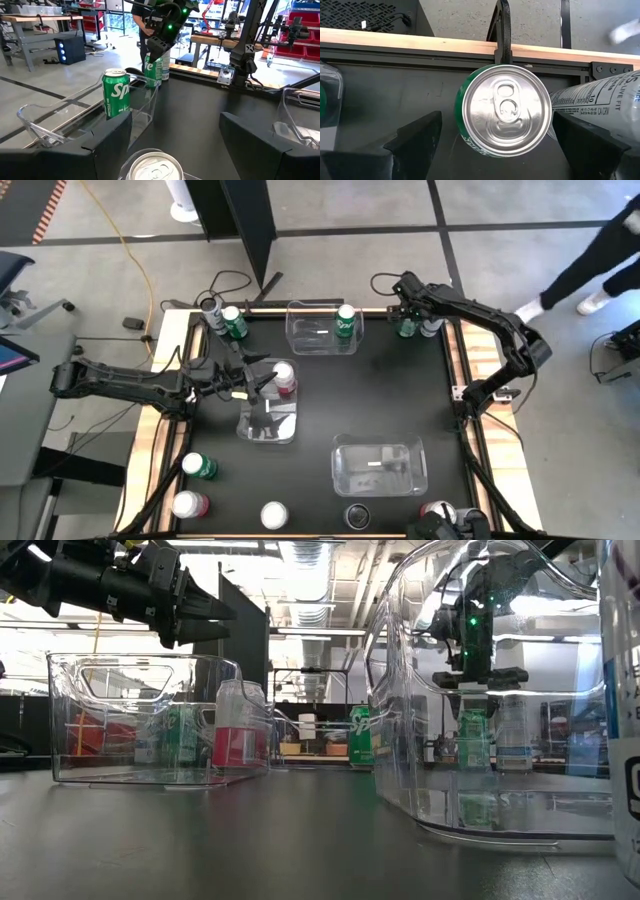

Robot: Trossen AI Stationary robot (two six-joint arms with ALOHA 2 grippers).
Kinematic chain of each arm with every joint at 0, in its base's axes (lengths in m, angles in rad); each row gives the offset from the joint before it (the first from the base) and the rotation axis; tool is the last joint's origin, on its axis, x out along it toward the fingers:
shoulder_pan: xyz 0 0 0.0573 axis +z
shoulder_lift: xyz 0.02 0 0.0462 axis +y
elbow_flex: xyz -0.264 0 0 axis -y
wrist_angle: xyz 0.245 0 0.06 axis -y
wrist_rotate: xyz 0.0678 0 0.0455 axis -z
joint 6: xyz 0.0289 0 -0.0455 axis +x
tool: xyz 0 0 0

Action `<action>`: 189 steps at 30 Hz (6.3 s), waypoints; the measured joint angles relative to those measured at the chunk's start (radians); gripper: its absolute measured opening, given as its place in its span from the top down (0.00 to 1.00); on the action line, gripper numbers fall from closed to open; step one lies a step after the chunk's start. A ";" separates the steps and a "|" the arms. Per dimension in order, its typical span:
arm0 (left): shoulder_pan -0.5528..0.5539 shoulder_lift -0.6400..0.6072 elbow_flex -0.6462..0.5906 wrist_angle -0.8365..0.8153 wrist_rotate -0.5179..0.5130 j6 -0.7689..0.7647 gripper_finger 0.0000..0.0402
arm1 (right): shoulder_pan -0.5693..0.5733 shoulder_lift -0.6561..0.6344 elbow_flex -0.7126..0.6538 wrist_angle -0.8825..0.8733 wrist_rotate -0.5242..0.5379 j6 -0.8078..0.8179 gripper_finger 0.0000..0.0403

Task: Sort soda cans
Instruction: Put the green soda can into the top transparent bin

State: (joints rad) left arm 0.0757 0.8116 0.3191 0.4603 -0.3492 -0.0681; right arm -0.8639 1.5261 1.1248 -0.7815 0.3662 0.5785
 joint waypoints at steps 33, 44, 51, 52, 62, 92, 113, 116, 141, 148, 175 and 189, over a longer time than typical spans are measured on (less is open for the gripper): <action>0.000 0.000 0.000 0.000 0.005 -0.004 0.27 | 0.007 0.000 0.000 -0.003 0.029 0.043 0.01; 0.000 0.000 0.000 0.000 0.006 -0.004 0.27 | 0.033 0.000 0.000 -0.004 0.056 0.107 0.01; 0.000 0.000 0.000 0.000 0.005 -0.004 0.27 | 0.051 0.000 0.000 -0.005 0.072 0.154 0.01; 0.000 0.000 0.000 0.000 0.006 -0.004 0.27 | 0.054 0.000 0.000 -0.005 0.077 0.158 0.01; 0.000 0.000 0.000 0.001 0.005 0.011 0.27 | 0.060 0.001 0.000 -0.020 0.101 0.224 0.01; 0.000 0.000 0.000 0.011 0.006 0.032 0.27 | 0.239 -0.082 0.000 0.019 0.190 0.319 0.01; 0.000 0.000 0.000 0.008 0.029 0.045 0.27 | 0.243 0.000 0.000 -0.056 0.344 0.505 0.01; 0.000 0.000 0.000 0.005 0.030 0.045 0.27 | 0.235 0.001 0.000 -0.054 0.348 0.524 0.01; -0.004 0.000 0.000 -0.005 0.033 0.040 0.27 | 0.191 0.116 0.000 -0.025 0.396 0.578 0.01; -0.004 0.000 0.000 -0.005 0.033 0.040 0.27 | 0.170 0.115 0.000 -0.017 0.398 0.597 0.01; -0.004 0.000 0.000 -0.027 0.034 0.037 0.27 | 0.126 0.215 0.000 0.051 0.402 0.600 0.01; -0.004 0.000 0.000 -0.026 0.034 0.046 0.27 | 0.127 0.262 0.000 0.079 0.395 0.619 0.14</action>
State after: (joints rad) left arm 0.0715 0.8112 0.3187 0.4339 -0.3149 -0.0226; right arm -0.7368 1.7885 1.1244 -0.7029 0.7612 1.1978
